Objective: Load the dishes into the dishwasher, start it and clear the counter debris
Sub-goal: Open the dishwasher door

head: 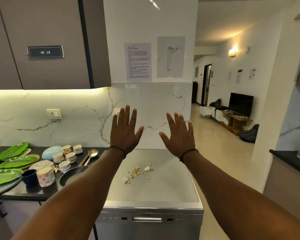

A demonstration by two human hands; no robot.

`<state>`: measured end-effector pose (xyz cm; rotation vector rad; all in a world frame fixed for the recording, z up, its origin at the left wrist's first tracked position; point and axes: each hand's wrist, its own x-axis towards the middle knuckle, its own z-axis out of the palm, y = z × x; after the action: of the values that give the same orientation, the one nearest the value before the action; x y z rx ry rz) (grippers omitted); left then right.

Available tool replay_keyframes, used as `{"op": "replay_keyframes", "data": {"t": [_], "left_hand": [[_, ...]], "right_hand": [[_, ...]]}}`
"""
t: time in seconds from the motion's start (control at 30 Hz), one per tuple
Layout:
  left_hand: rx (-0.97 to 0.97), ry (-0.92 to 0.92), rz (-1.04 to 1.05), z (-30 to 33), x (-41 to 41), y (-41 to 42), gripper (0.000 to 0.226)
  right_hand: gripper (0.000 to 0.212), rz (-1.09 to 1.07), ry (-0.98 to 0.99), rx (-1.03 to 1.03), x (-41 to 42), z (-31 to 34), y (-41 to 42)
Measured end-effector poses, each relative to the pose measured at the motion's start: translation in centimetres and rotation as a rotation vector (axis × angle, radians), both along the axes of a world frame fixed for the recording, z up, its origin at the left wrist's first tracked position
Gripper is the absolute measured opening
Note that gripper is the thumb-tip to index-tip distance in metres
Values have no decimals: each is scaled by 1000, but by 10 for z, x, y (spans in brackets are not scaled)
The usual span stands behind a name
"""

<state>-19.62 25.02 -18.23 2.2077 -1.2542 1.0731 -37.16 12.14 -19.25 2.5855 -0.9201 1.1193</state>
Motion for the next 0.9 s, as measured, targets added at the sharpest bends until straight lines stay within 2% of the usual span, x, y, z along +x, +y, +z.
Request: {"op": "replay_keyframes", "data": {"t": [0.33,0.5,0.67,0.8,0.9], "left_hand": [[143,29,58,-53,-29,25,74],[184,73,22,-84,-28,38,74],[181,208,7,-127,-19,50,72],[200,285,3,-179,-28,54,68],[197,489,9,-215,-39,47,54]], "right_hand": [[76,49,53,71,-21,-53,15],[74,35,81,176,-16,-85,33],[73,27,108,238,-5,-122,54],[72,7,159,366,-8,-167,71],[64,4,78,501,-8,-199,80]]}}
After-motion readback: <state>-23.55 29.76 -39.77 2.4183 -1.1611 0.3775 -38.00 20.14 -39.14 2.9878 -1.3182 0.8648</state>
